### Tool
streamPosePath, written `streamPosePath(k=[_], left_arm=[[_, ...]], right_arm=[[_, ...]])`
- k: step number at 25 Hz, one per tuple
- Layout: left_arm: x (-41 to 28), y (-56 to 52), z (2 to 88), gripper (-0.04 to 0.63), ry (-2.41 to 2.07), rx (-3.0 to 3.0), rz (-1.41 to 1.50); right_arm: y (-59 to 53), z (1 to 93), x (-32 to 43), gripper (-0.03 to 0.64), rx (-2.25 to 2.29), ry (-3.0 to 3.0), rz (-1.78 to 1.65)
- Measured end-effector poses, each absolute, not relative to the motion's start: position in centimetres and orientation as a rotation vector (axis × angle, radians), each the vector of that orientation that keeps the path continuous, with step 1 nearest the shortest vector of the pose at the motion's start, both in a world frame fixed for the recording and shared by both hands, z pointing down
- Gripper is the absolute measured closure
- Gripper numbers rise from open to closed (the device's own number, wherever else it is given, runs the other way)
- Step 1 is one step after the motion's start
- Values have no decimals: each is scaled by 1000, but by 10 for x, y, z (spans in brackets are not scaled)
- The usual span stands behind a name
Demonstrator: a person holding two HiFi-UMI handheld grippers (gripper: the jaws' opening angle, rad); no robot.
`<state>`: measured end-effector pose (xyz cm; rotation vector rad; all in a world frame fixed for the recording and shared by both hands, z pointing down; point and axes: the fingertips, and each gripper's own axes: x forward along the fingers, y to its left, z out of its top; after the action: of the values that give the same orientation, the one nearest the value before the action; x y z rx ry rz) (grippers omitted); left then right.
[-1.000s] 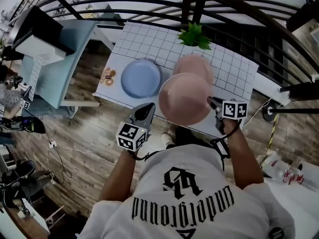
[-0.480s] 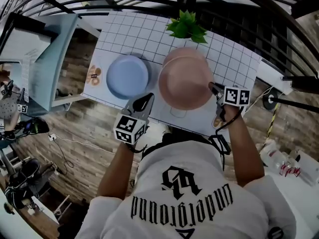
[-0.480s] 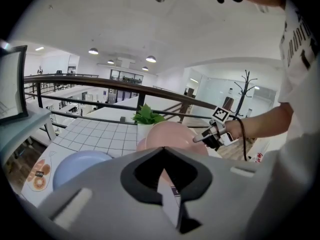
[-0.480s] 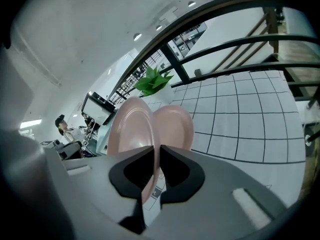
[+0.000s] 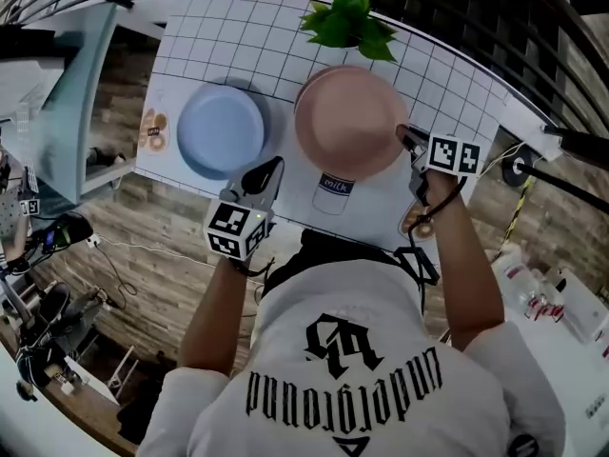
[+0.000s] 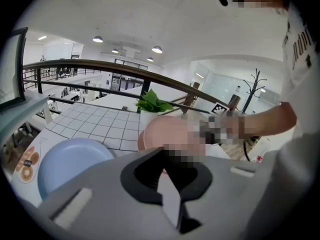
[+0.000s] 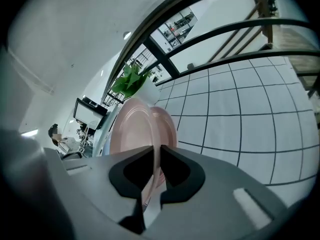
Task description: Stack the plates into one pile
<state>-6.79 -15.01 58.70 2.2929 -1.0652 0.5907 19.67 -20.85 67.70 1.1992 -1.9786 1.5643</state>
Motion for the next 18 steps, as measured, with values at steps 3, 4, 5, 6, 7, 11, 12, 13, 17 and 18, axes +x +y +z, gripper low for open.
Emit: streamPosePath(k=[3, 4, 5, 6, 7, 11, 12, 13, 17, 18], left_arm=[[-67, -151, 594, 546, -1066, 2276, 595], [-68, -151, 596, 546, -1066, 2271, 597], [-68, -150, 598, 546, -1065, 2267, 598], [-69, -150, 600, 546, -1064, 2262, 601], [-70, -150, 601, 546, -1063, 2259, 604], [-70, -150, 606, 546, -1058, 2249, 610], [-70, -148, 607, 546, -1057, 2246, 609], [-70, -147, 607, 546, -1056, 2244, 608], [-72, -146, 609, 546, -1053, 2235, 612], [-72, -146, 608, 546, -1054, 2233, 610]], right_arm=[[-213, 687, 197, 591, 1201, -1966, 1583], [-213, 689, 196, 589, 1201, -1961, 1595], [-213, 692, 195, 588, 1201, -1957, 1608], [-214, 694, 194, 586, 1202, -1955, 1620], [-215, 695, 192, 584, 1205, -1953, 1630], [-220, 698, 190, 571, 1241, -1940, 1669], [-220, 699, 191, 569, 1251, -1935, 1683], [-220, 699, 191, 569, 1261, -1930, 1698], [-223, 698, 190, 526, 1295, -1921, 1696], [-222, 698, 191, 515, 1303, -1919, 1674]])
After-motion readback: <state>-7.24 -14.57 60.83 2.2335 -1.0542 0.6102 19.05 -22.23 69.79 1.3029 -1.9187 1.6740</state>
